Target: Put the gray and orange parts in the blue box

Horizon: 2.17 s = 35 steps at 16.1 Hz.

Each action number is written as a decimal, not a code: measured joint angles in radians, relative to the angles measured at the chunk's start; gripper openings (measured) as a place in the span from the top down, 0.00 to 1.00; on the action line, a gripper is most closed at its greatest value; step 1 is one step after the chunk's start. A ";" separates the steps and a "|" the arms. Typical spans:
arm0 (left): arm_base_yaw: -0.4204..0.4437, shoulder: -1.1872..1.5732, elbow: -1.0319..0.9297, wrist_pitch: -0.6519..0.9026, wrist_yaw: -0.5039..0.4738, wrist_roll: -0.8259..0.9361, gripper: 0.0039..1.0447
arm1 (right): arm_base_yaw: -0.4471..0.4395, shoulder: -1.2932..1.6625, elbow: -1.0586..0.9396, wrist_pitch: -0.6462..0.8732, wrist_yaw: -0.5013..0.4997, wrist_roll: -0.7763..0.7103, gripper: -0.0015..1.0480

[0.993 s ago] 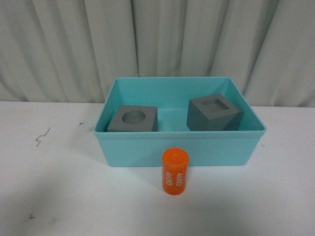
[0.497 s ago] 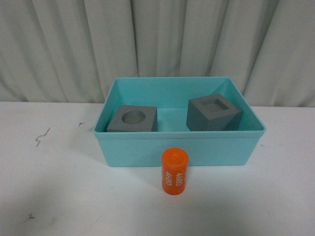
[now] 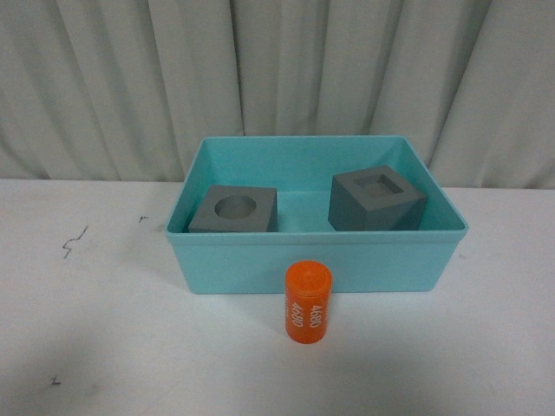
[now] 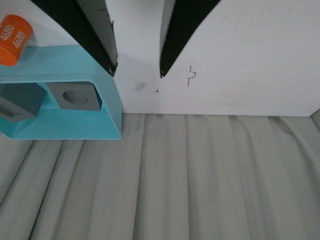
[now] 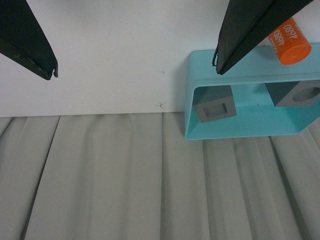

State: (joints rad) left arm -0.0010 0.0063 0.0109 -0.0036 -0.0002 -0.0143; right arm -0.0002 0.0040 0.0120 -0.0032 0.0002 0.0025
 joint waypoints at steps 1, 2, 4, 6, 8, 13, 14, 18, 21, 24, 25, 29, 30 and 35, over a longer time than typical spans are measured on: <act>0.000 0.000 0.000 0.000 0.000 0.000 0.64 | 0.000 0.000 0.000 0.000 0.000 0.000 0.06; 0.000 0.000 0.000 0.000 0.000 0.000 0.57 | 0.000 0.000 0.000 0.000 0.000 0.000 0.06; 0.000 0.000 0.000 0.000 0.000 0.000 0.39 | 0.000 0.000 0.000 0.000 0.000 0.000 0.06; 0.000 0.000 0.000 0.000 0.000 0.000 0.22 | 0.000 0.000 0.000 0.000 0.000 0.000 0.06; 0.000 0.000 0.000 0.000 0.000 0.000 0.04 | -0.010 0.091 0.026 -0.023 -0.107 0.047 0.06; 0.000 0.000 0.000 0.000 0.000 0.000 0.06 | 0.171 0.780 0.314 0.446 -0.108 0.235 0.06; 0.000 0.000 0.000 0.000 0.000 0.000 0.06 | 0.219 1.041 0.454 0.425 -0.102 0.285 0.06; 0.000 0.000 0.000 0.000 0.000 0.000 0.06 | 0.336 1.500 0.764 0.194 -0.105 0.313 0.06; 0.000 0.000 0.000 0.000 0.000 0.000 0.06 | 0.387 1.672 0.875 0.062 -0.144 0.283 0.06; 0.000 0.000 0.000 0.000 0.000 0.000 0.06 | 0.444 1.764 0.929 0.002 -0.132 0.190 0.06; 0.000 0.000 0.000 0.000 0.000 0.000 0.06 | 0.455 1.790 0.954 -0.008 -0.122 0.173 0.06; 0.000 0.000 0.000 0.000 0.000 0.000 0.06 | 0.473 1.891 1.033 -0.049 -0.129 0.153 0.06; 0.000 0.000 0.000 0.000 0.000 0.000 0.06 | 0.477 1.909 1.053 -0.053 -0.130 0.154 0.06; 0.000 0.000 0.000 0.000 0.000 0.000 0.06 | 0.484 1.988 1.133 -0.087 -0.131 0.153 0.06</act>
State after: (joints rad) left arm -0.0010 0.0063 0.0109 -0.0036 -0.0002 -0.0139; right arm 0.4843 1.9919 1.1454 -0.0906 -0.1310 0.1555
